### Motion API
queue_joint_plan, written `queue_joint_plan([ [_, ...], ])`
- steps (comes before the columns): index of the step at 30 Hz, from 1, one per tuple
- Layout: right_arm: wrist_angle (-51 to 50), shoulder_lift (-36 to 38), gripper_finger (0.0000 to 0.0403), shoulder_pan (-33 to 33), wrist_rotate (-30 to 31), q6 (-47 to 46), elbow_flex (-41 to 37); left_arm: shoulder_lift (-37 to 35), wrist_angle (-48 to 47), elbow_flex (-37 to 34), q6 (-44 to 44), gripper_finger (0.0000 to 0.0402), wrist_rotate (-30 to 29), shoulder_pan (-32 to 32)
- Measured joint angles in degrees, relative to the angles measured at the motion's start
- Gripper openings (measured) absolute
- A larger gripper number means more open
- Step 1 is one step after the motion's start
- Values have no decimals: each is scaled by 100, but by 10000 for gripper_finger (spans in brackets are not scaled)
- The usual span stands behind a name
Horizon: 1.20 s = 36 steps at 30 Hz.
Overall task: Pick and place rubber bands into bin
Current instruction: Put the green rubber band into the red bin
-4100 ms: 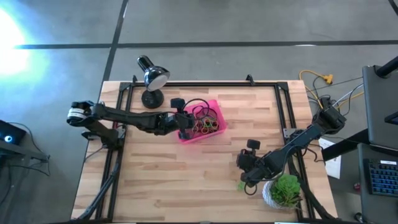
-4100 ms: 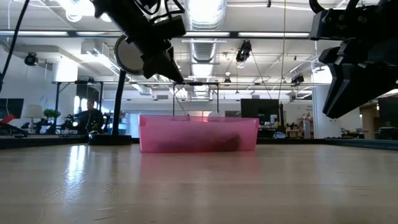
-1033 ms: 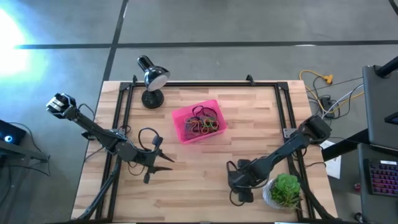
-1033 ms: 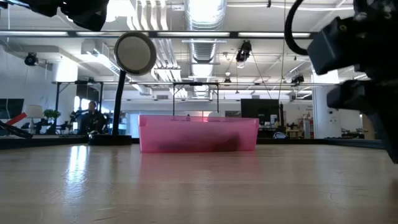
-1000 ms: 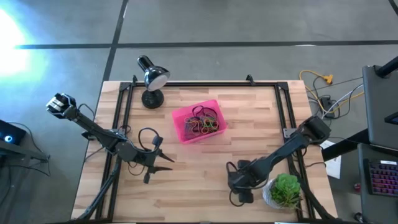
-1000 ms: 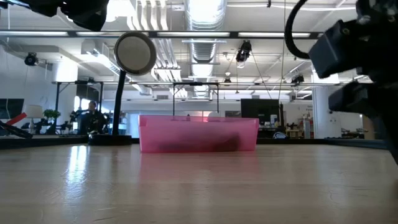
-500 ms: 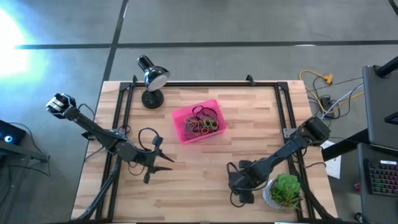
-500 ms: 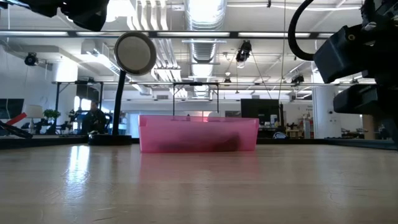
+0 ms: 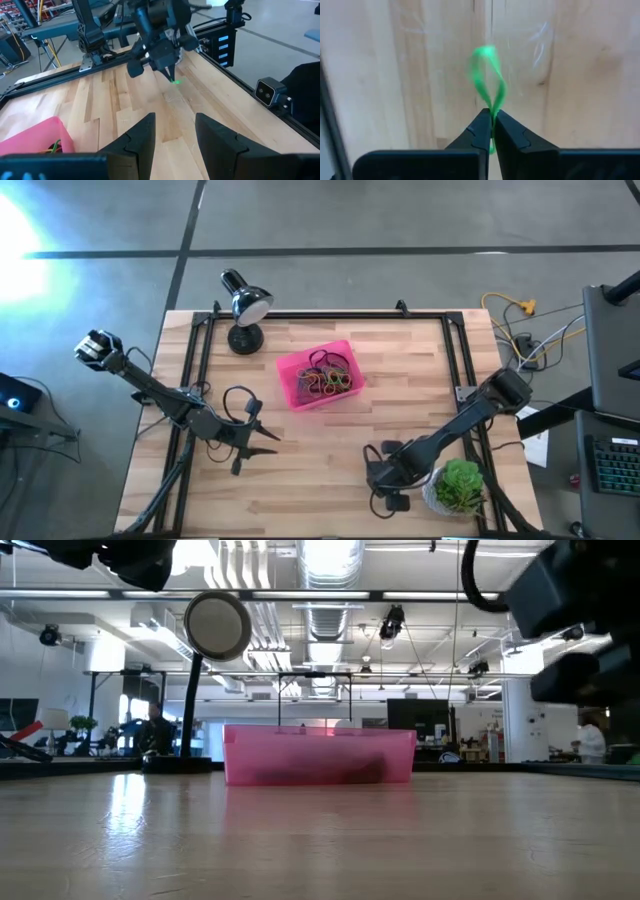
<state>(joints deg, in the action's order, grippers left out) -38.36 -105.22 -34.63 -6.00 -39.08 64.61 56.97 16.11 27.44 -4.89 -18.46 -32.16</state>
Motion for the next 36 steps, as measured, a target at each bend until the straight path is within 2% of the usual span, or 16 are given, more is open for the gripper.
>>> queue_joint_plan([
  [3, -285, 65, 9, 8, 200, 197, 256, 0, 1, 0, 0, 125, 0, 0],
  [9, -1221, 93, 9, 108, 1034, 840, 1063, 0, -4, 0, 0, 125, 0, 0],
  [12, -1473, 97, 9, 226, 1646, 1240, 1441, 0, -6, 0, 0, 125, 0, 0],
  [17, -1555, 97, 9, 510, 3105, 2131, 1918, 0, -6, 0, 0, 125, 0, 0],
  [21, -1531, 97, 9, 925, 3748, 2671, 2101, 0, -8, 0, 0, 125, 0, 0],
  [24, -1471, 97, 9, 1337, 3948, 2943, 2141, 0, -10, 0, 0, 125, 0, 0],
  [31, -1087, 99, 9, 2480, 3959, 3466, 2103, 0, -21, 0, 0, 125, 0, 0],
  [33, -906, 97, 9, 2838, 3866, 3650, 2070, 0, -48, 0, 0, 125, 0, -1],
  [36, -537, 97, 9, 3360, 3365, 3887, 2010, 0, -74, 0, 0, 125, 0, 0],
])
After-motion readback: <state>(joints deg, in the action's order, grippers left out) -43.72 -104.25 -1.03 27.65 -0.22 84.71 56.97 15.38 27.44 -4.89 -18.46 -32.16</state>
